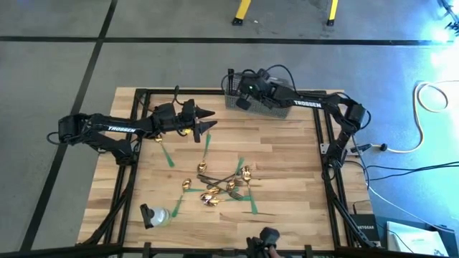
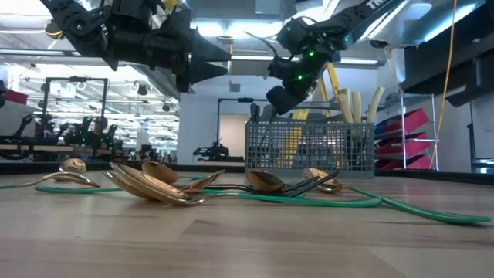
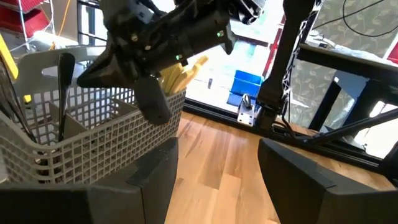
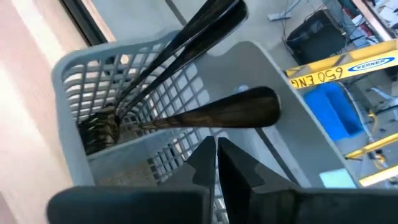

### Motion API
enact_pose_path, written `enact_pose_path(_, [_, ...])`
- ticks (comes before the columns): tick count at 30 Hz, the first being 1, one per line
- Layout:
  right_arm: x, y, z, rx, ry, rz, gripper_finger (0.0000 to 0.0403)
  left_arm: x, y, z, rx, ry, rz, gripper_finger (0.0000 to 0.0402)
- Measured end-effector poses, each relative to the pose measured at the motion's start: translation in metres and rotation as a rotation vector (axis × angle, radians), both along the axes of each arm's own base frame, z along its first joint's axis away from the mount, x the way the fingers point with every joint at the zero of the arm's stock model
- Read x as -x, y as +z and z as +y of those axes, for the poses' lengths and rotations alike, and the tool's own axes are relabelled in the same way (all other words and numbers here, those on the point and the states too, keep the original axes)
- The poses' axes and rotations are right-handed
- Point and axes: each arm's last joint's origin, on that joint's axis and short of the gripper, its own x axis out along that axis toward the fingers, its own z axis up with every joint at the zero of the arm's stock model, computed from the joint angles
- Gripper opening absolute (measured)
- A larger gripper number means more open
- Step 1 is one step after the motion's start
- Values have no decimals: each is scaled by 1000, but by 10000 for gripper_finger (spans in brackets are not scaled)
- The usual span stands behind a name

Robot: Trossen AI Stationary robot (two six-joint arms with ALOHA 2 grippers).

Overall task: Sort silverware
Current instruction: Put the black fork into the gray organizer, then put the green spoon into the gray organizer

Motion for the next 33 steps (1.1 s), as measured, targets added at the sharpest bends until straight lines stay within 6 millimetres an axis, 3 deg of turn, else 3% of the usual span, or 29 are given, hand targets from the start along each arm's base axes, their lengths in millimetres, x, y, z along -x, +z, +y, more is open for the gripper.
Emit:
enact_pose_path(11, [-19, -12, -12, 31, 6, 78, 0, 0, 0, 0, -2, -2, 0, 208])
enact_pose_path(19, [-34, 6, -10, 46, 145, -3, 0, 0, 0, 0, -4, -2, 1, 208])
enact_pose_path(24, [-46, 14, 3, 56, 304, -46, 0, 0, 0, 0, -5, -2, 2, 208])
enact_pose_path(28, [-49, 14, 20, 72, 319, 25, 0, 0, -1, 0, -3, -3, 14, 208])
enact_pose_path(33, [-43, 32, 58, -20, 399, 43, 0, 0, -6, 0, -5, -4, 69, 208])
